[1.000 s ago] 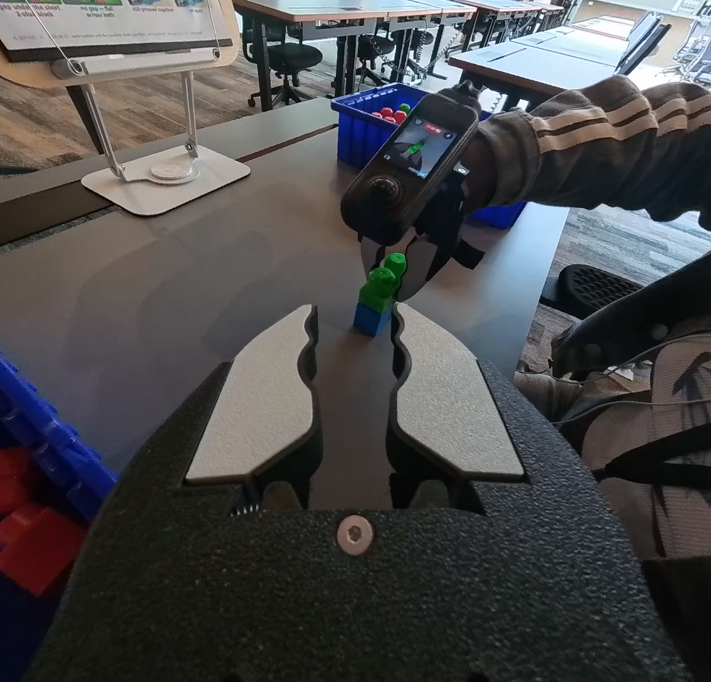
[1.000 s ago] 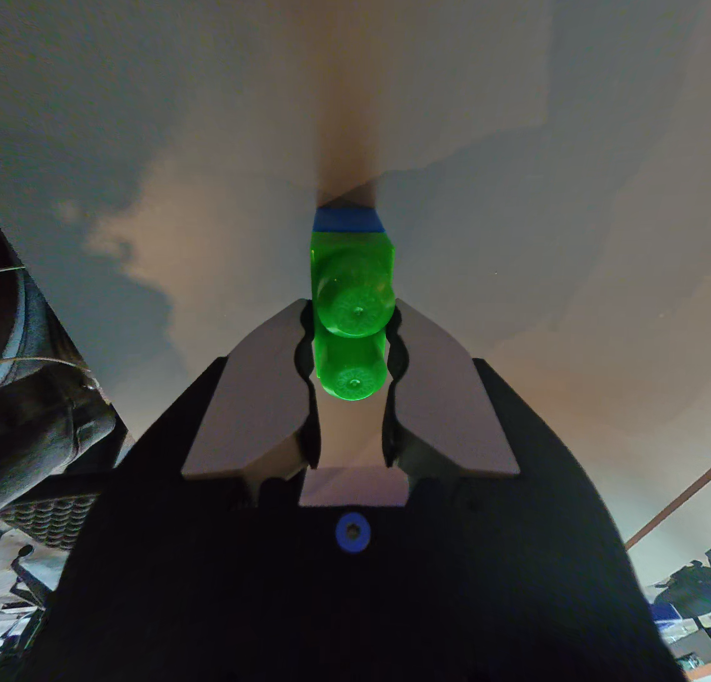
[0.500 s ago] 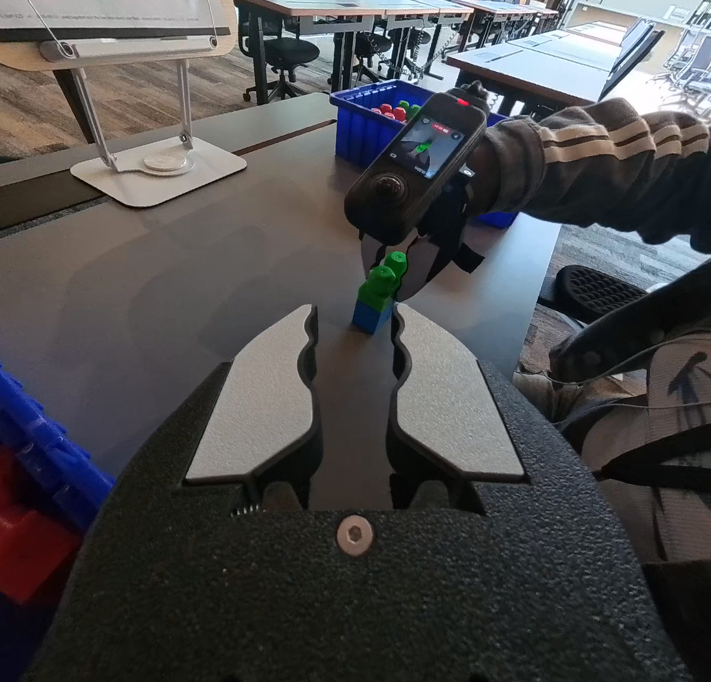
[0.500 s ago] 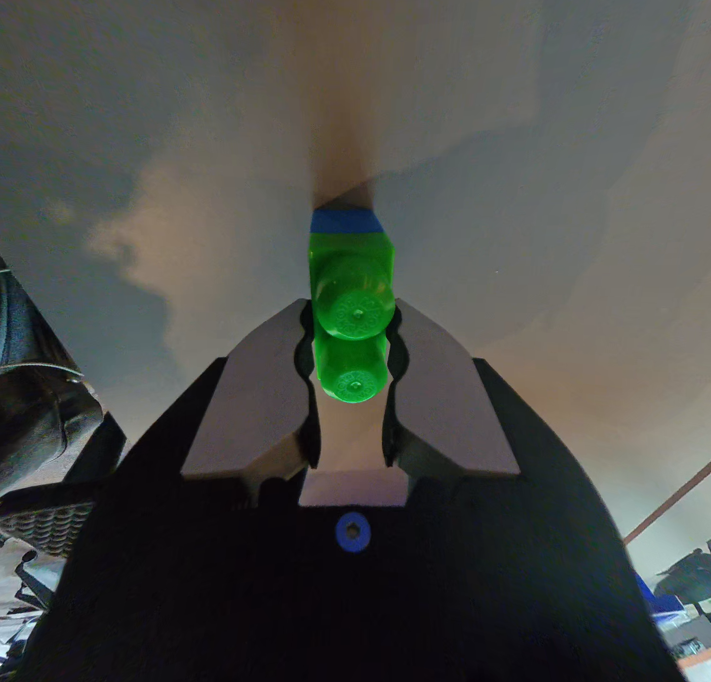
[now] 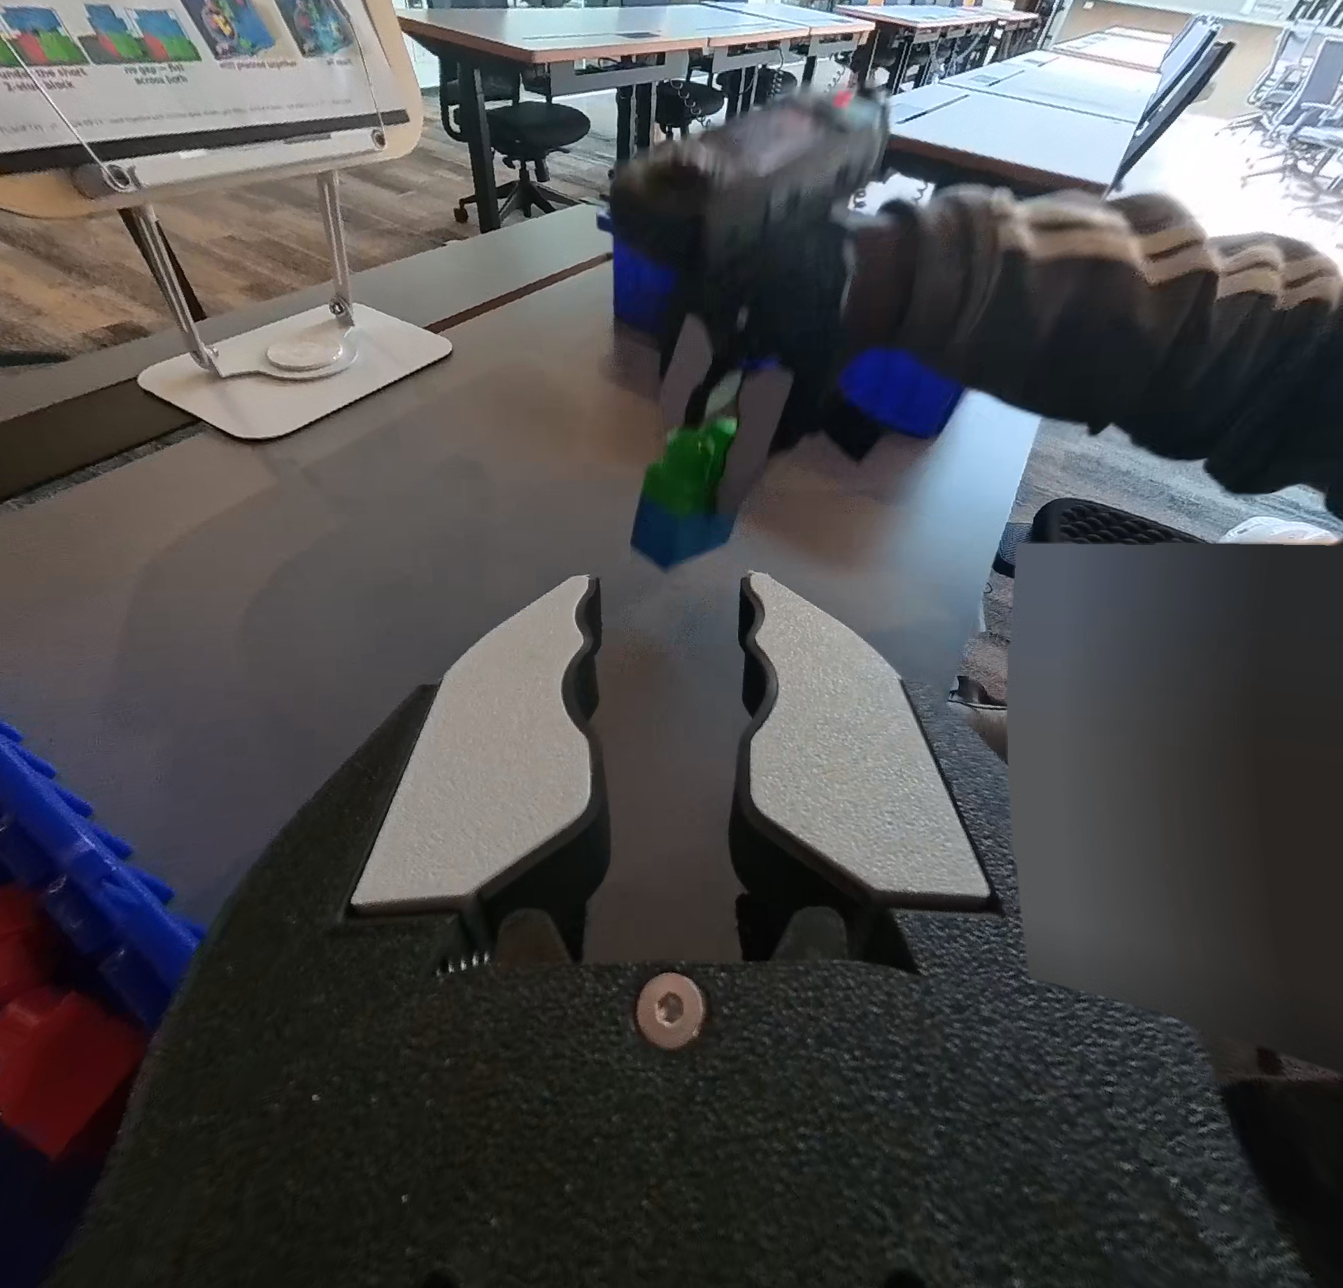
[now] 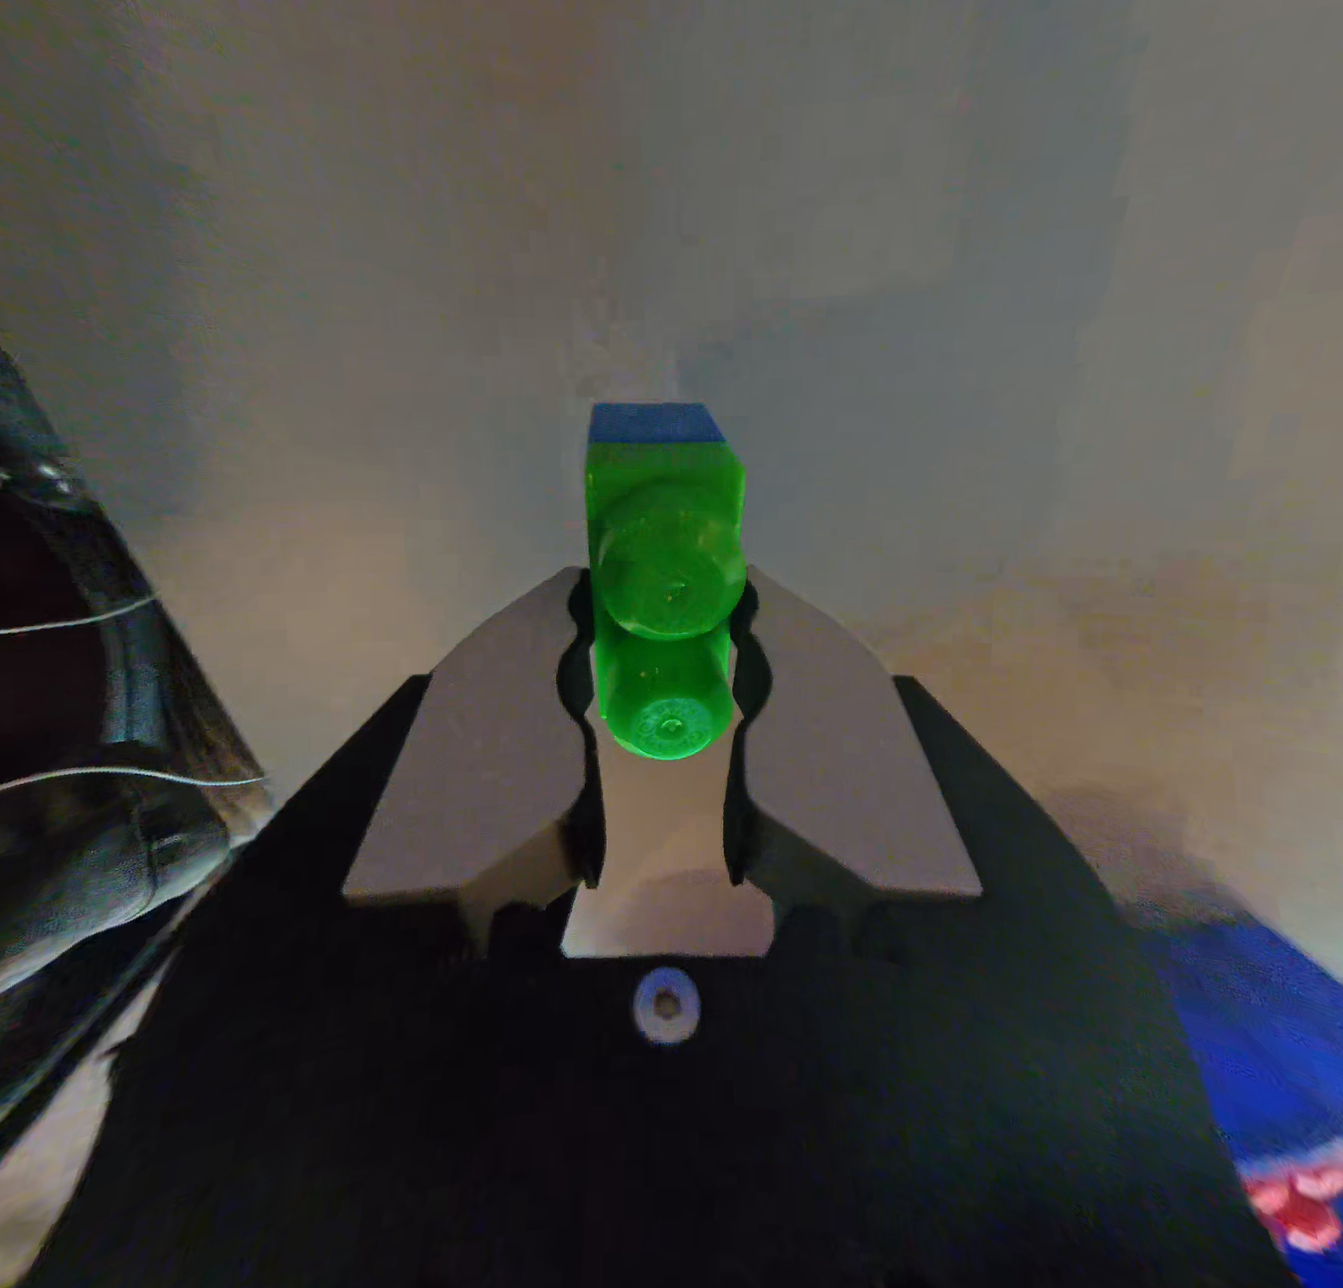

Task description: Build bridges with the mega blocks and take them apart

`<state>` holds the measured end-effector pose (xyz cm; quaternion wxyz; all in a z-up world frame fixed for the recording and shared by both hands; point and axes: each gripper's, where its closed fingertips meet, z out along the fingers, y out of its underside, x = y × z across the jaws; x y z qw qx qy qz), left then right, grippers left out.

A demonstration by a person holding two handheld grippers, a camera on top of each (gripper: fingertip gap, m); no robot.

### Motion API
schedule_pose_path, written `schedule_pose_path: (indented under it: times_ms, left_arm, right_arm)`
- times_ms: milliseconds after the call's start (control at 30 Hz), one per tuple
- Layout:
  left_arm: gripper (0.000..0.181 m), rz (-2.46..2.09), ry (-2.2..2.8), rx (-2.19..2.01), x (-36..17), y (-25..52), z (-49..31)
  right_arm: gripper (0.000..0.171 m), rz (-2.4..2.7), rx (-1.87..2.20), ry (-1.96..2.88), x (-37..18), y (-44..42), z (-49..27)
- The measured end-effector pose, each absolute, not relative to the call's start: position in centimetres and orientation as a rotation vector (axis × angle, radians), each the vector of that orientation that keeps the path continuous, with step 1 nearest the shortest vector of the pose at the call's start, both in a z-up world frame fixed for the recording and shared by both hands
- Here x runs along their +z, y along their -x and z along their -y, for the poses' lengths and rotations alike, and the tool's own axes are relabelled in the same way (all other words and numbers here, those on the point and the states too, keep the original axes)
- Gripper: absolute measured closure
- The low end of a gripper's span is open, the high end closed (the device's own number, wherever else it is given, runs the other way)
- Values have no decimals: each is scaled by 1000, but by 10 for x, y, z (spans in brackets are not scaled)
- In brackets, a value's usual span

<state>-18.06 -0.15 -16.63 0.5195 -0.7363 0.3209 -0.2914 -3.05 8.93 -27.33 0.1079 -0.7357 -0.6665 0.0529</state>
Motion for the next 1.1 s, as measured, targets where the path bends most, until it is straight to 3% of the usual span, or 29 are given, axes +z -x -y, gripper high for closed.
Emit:
schedule_pose_path:
  times_ms: [33,200,300,533,767,1100]
  left_arm:
    - [145,-772,1762,-695,-165,181,3]
    - [145,-768,1751,-685,-161,185,4]
    - [145,-770,1745,-678,-161,189,4]
    - [146,-734,1763,-633,-161,207,2]
    - [145,-706,1750,-563,-151,223,6]
    - [146,-675,1754,-534,-150,235,4]
  right_arm:
    - [136,1889,171,2183,-255,19,-97]
    - [136,1450,9,2406,-173,-95,-145]
    - [136,1109,-111,2600,-158,-184,-164]
    - [136,516,-67,2889,-220,-313,-169]
    - [136,401,-137,3016,-279,-344,-174]
    - [135,407,-211,3081,-307,-348,-175]
